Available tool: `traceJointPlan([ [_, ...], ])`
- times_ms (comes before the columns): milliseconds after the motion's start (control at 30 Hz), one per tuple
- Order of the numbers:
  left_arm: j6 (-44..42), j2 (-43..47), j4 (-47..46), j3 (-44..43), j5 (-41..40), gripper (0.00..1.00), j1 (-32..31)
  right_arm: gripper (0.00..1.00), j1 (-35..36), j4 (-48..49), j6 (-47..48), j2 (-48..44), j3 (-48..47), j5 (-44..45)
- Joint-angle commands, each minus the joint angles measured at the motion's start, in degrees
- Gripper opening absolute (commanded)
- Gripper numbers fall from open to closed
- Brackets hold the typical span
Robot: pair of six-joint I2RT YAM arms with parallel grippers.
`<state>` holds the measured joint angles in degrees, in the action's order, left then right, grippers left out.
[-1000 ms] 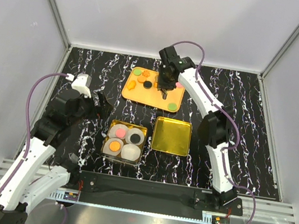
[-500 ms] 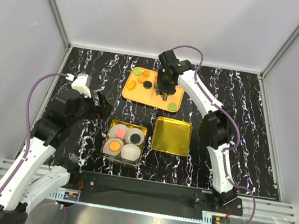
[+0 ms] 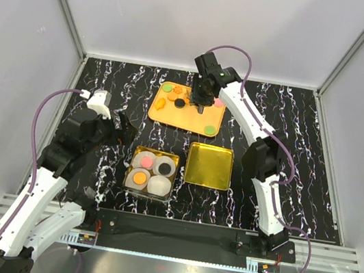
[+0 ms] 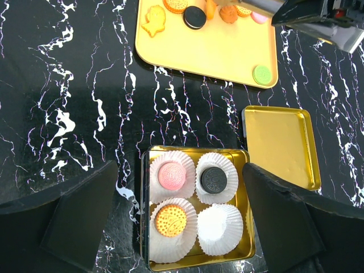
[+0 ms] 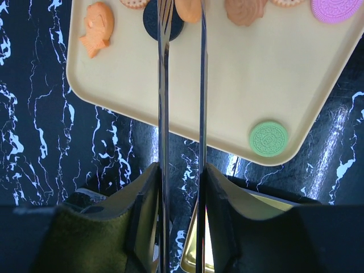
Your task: Pack the cookies
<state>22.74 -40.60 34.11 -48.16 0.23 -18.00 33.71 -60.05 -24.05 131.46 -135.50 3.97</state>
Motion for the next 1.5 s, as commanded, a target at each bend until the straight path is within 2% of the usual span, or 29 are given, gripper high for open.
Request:
traceJointPlan([
  [0,0.20,0.70,-2.99,0.09,0.56,0.99,0.25,0.42,0.56,-0.07,0.24,1.17,-2.13,1.31],
  [300,0.20,0.61,-3.08,0.09,0.74,0.99,0.25,0.44,0.56,-0.33,0.68,1.78,-2.05,0.87],
  [433,0.20,0.70,-3.08,0.09,0.82,0.99,0.25,0.49,0.56,-0.15,0.41,2.22,-2.92,0.52],
  [1467,0.20,0.52,-2.91,0.09,0.56,0.99,0.33,0.49,0.56,-0.77,0.23,5.74,-7.06,-1.86],
])
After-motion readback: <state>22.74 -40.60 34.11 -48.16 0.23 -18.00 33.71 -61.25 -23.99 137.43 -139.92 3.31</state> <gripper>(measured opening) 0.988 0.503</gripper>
